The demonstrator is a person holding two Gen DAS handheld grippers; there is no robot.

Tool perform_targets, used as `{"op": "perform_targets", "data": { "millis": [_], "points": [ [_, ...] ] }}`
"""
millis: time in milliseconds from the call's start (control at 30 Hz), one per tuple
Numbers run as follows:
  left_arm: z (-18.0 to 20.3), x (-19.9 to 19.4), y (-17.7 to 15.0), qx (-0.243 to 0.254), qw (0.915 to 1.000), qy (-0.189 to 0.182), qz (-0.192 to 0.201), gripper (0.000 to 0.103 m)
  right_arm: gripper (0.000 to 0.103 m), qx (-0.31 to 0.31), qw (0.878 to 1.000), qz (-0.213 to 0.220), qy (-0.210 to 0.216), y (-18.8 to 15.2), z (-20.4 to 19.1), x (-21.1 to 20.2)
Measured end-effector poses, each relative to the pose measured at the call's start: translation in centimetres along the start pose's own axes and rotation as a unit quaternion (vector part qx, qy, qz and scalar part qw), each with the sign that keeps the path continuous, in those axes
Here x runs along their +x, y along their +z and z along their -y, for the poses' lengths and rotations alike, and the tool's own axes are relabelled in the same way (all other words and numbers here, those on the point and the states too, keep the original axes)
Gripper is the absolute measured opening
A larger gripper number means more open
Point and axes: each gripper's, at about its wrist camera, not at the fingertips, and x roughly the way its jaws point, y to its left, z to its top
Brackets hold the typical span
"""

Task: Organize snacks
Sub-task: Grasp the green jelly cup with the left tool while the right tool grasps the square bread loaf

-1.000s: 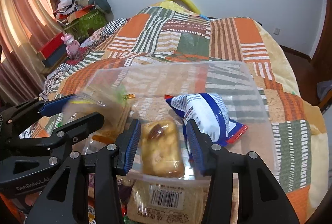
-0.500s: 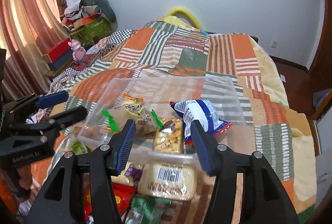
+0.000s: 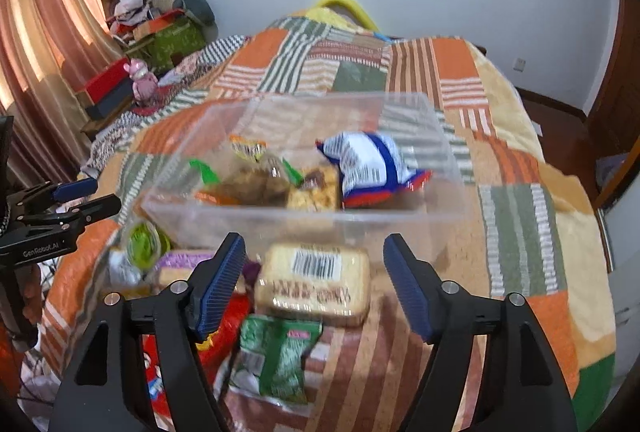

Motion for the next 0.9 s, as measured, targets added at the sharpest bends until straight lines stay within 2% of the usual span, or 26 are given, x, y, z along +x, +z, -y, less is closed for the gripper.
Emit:
{"op": "perform_targets", "data": {
  "millis": [167, 333, 567, 767, 800, 867, 900],
  "points": [
    [0.9, 2.1, -2.0, -0.001, 0.9993, -0.014, -0.034, 0.068, 0.074, 0.01, 0.999, -0.03, 0.0, -1.3, 0.3, 1.6],
    [2.0, 3.7, -2.8, 0.003, 0.9986, -0.015, -0.05, 0.068, 0.078, 0.016, 0.999, -0.049, 0.004, -1.9, 0.3, 2.7],
    [2.4, 5.1, -2.8, 0.003, 0.9989, 0.014, -0.046, 0.071, 0.088, 0.016, 0.998, -0.06, 0.008, -1.9, -0.2, 3.9],
    [1.4, 5.5, -3.0, -0.023, 0.9988, 0.005, -0.043, 0.07, 0.089, 0.034, 0.997, -0.065, 0.014, -2.1, 0.4, 4.3],
    [1.4, 5.5, -3.0, -0.023, 0.9989, 0.005, -0.041, 0.069, 0.089, 0.034, 0.997, -0.063, 0.013, -2.2, 0.4, 4.4],
    [1.6, 5.5, -3.1, -0.021, 0.9989, -0.003, -0.042, 0.06, 0.088, 0.03, 0.998, -0.063, 0.008, -2.2, 0.2, 4.5],
    [1.7, 5.6, -3.1, -0.019, 0.9989, -0.003, -0.044, 0.058, 0.086, 0.027, 0.998, -0.064, 0.008, -2.2, 0.1, 4.6]
  ]
}}
